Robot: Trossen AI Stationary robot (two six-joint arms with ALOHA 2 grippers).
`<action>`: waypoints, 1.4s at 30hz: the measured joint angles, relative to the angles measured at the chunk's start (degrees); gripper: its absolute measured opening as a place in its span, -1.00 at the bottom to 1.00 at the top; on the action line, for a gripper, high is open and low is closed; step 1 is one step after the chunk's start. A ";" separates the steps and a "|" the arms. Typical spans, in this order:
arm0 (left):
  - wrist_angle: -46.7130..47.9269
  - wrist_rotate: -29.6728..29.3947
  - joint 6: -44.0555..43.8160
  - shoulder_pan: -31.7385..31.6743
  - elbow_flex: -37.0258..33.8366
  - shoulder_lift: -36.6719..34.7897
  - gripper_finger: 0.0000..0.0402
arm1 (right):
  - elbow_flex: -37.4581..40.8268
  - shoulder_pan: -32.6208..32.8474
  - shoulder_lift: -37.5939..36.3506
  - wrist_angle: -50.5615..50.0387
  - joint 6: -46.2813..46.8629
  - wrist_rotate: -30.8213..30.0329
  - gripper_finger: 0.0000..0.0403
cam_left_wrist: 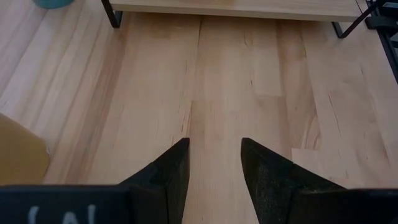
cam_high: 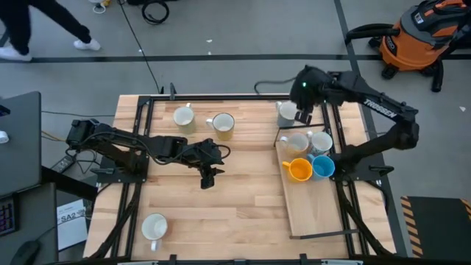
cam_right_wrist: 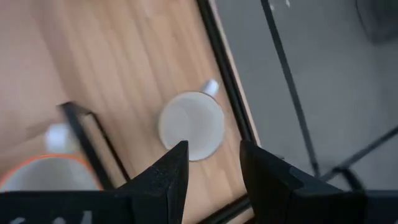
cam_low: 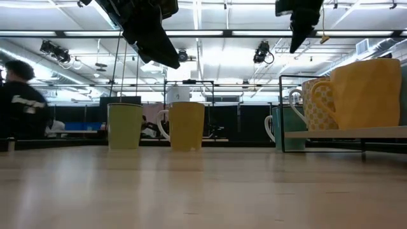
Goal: Place coffee mugs
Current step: Put the blue white mug on the shelf
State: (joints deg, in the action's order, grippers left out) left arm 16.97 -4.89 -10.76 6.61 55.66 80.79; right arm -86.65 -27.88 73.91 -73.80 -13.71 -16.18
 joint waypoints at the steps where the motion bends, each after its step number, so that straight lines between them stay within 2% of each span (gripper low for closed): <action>1: 0.00 0.00 0.00 -0.02 0.00 0.00 -0.25 | 0.61 -1.87 0.00 0.89 0.01 0.78 -0.26; 6: 0.00 -0.01 0.00 -0.01 0.00 0.00 -0.25 | 4.51 -9.62 0.06 5.56 0.02 4.73 -0.26; 11: 0.01 0.00 0.00 0.00 0.00 0.00 -0.25 | 8.22 -14.74 0.07 9.31 0.49 5.55 -0.26; 18: 0.02 0.00 0.00 0.00 0.00 0.00 -0.25 | 13.55 -19.52 0.09 11.27 8.68 5.94 -0.25; 25: 0.00 -0.02 0.00 0.00 0.00 0.00 -0.25 | 19.75 -21.86 0.09 15.73 14.55 10.29 -0.26; 42: 0.00 0.00 -0.01 0.00 0.00 0.00 -0.25 | 29.20 -21.99 0.09 25.08 18.93 11.13 -0.26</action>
State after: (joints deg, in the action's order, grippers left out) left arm 16.97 -4.89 -10.77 6.61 55.66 80.79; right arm -57.44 -49.87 74.00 -48.71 5.21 -5.05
